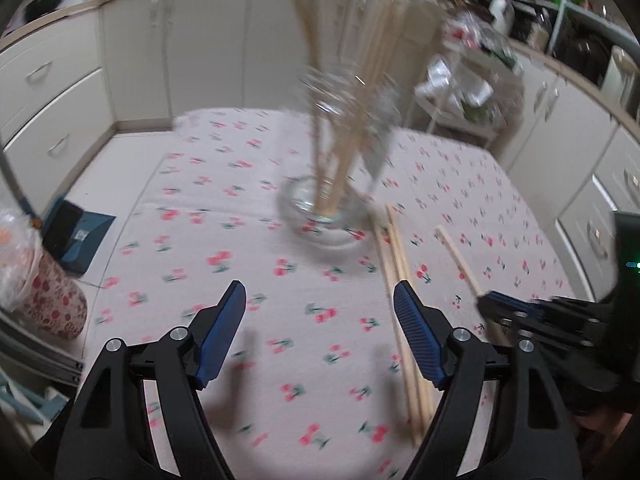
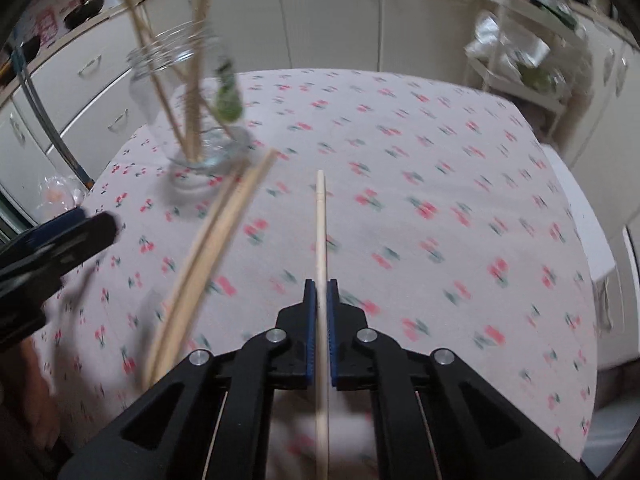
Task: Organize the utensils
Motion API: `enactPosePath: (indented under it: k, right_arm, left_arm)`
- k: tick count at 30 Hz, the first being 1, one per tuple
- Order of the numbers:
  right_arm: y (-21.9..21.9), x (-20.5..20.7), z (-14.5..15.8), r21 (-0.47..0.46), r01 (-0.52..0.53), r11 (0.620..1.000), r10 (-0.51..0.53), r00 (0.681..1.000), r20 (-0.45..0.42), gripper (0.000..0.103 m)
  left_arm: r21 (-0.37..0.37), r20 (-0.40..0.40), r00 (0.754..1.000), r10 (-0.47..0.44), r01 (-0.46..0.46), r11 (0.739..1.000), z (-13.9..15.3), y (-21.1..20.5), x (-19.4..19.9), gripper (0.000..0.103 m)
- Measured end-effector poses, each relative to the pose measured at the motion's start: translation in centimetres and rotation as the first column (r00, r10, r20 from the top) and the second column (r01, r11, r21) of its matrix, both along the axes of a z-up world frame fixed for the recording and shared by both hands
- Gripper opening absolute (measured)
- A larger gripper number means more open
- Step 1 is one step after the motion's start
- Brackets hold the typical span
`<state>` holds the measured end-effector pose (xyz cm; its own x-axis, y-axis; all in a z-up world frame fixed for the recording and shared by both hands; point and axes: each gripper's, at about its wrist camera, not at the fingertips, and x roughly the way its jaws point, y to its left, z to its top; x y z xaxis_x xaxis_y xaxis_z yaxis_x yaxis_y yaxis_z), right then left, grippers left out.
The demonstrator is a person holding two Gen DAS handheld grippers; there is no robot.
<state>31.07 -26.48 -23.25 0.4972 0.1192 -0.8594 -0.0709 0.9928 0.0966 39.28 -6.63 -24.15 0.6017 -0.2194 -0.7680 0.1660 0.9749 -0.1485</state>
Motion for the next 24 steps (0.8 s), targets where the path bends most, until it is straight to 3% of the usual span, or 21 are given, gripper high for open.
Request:
enactPosePath:
  k: [8,9,11,13,17,19,24]
  right_arm:
    - [-2.2,-0.8,0.1,0.086,-0.011,0.996,0.012,1.0,-0.011,0.006]
    - [-2.2,-0.8,0.1,0.095,-0.009,0.995,0.01,1.0,-0.007,0.006]
    - [-2.4,-0.5,0.0,0.107,-0.004,0.994,0.004,1.0,-0.001,0.006]
    - [-2.3,0.0,0.1,0.101,-0.006,0.995,0.005,1.0,0.006,0.006]
    - [-1.5,1.1,0.0,0.068,-0.032,0.997,0.031,0.999,0.018,0.01]
    - [-1.1,1.4,0.0,0.044,-0.042,0.998,0.041,0.999,0.024,0.014]
    - [-0.6,0.5,0.1,0.036,-0.067,0.997,0.067,0.998,-0.003,0.013]
  left_arm:
    - [0.064,-0.065,0.998,-0.012,0.016,0.998,-2.1,-4.0,2.9,0.067]
    - [0.078,-0.074,0.997,-0.012,0.018,0.997,-2.3,-4.4,3.1,0.059]
    - [0.103,-0.068,0.998,-0.007,0.014,0.995,-2.6,-4.7,3.2,0.053]
    - [0.102,-0.066,0.998,-0.022,0.029,0.994,-2.5,-4.9,3.0,0.034]
    - [0.095,-0.081,0.995,-0.057,0.065,0.993,-2.2,-5.3,2.5,0.008]
    - [0.079,-0.097,0.993,-0.059,0.067,0.995,-2.3,-5.1,2.0,0.006]
    - [0.008,-0.147,0.988,-0.053,0.055,0.998,-2.2,-3.0,-0.3,0.005]
